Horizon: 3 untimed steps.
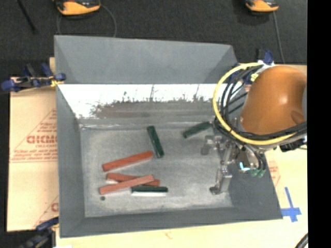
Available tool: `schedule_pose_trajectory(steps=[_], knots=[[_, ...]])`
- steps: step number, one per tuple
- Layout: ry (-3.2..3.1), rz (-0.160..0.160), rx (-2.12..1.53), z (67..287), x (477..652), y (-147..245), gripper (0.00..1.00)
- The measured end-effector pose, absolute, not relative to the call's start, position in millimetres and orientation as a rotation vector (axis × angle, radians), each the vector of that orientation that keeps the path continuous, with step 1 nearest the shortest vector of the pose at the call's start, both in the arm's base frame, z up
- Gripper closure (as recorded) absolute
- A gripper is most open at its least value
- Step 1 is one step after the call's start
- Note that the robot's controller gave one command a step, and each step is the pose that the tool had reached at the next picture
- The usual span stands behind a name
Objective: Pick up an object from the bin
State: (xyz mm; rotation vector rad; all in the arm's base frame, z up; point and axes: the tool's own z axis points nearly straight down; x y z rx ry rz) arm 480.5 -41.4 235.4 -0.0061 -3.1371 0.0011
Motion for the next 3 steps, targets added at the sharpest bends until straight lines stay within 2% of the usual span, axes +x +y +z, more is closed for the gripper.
schedule_pose_trajectory(steps=[1, 2, 3], knots=[[-3.144, -0.004, 0.146, 68.6, 521.3, 99.0, 0.00], [-3.143, -0.003, 0.178, 102.1, 508.4, 114.7, 0.00], [-3.140, -0.002, -0.068, 100.1, 498.1, 113.2, 0.00]])
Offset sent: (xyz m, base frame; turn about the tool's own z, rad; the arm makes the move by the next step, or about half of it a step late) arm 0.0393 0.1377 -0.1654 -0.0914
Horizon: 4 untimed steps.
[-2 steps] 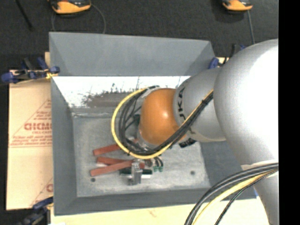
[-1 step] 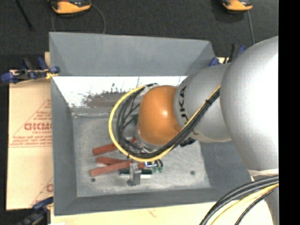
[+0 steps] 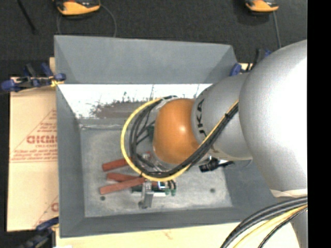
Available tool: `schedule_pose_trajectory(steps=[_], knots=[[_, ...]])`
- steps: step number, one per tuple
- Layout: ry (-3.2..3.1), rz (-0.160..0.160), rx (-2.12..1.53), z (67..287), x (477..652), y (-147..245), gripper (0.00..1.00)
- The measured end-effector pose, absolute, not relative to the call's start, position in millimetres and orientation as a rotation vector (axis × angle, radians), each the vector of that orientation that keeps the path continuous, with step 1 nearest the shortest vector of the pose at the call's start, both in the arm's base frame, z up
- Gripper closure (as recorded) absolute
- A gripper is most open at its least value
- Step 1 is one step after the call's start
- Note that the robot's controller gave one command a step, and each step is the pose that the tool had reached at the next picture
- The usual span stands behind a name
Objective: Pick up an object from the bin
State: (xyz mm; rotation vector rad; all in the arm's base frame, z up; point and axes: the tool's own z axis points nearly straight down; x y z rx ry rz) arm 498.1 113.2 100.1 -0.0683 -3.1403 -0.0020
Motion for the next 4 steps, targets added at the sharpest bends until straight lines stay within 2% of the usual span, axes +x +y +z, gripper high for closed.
schedule_pose_trajectory(steps=[1, 2, 3, 4], knots=[[-3.138, 0.000, -0.092, 68.5, 500.3, 118.3, 0.00], [-3.139, 0.001, -0.089, 68.9, 501.0, 117.5, 0.00], [-3.138, 0.002, -0.087, 68.5, 500.7, 117.3, 1.00], [-3.150, -0.005, -0.075, 193.4, 502.8, 117.3, 1.00]])
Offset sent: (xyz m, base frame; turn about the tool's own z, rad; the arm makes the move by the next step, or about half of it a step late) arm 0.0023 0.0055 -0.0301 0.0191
